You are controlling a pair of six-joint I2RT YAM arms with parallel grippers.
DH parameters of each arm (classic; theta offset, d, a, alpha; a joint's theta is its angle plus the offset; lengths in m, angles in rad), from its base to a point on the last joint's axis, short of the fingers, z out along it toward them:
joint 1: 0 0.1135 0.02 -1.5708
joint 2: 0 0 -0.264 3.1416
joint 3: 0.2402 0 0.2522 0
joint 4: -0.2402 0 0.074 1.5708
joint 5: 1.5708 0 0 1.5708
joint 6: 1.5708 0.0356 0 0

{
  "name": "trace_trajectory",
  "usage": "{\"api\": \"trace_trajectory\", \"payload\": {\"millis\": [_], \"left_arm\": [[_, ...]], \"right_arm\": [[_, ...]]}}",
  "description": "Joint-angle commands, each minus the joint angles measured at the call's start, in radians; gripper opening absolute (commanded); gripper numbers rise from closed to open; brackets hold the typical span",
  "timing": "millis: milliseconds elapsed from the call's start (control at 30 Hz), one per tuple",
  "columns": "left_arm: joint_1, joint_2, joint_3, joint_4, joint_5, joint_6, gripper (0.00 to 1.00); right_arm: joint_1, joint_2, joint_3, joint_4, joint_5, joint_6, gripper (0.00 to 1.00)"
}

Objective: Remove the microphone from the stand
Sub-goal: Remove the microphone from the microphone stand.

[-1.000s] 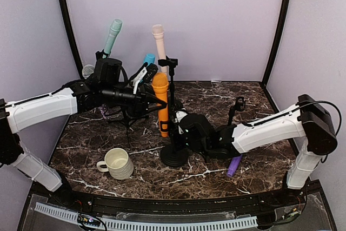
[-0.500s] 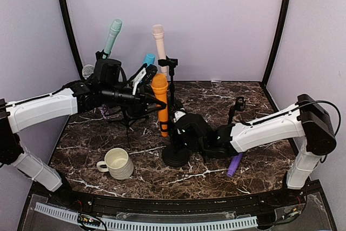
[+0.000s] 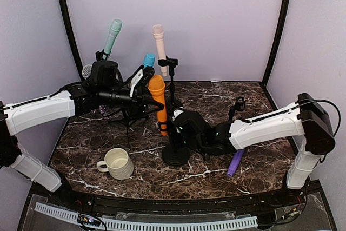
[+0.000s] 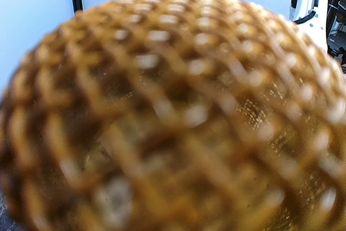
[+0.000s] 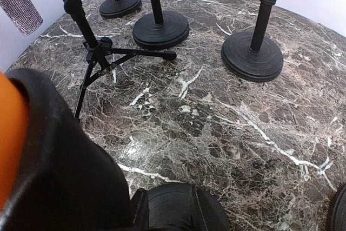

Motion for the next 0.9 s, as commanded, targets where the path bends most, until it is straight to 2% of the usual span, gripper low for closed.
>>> {"api": "trace_trajectory", "payload": {"millis": [0,567,867], "left_arm": [[-0.004,-0.14,0.017,0.108,0.098,0.016,0.0],[-0.003,-0.175,0.009,0.14,0.115,-0.017,0.0],[-0.002,-0.112,0.085,0.038,0.039,-0.03,0.0]], "right_arm": [[-0.083,0.072,-0.053,-0.244,0.082,0.098,0.0],[-0.101,0.077,-0.023,-0.265,0.016,0.117,0.0],[-0.092,0.027,-0.075,-0.23,0.067,0.078,0.0]]}}
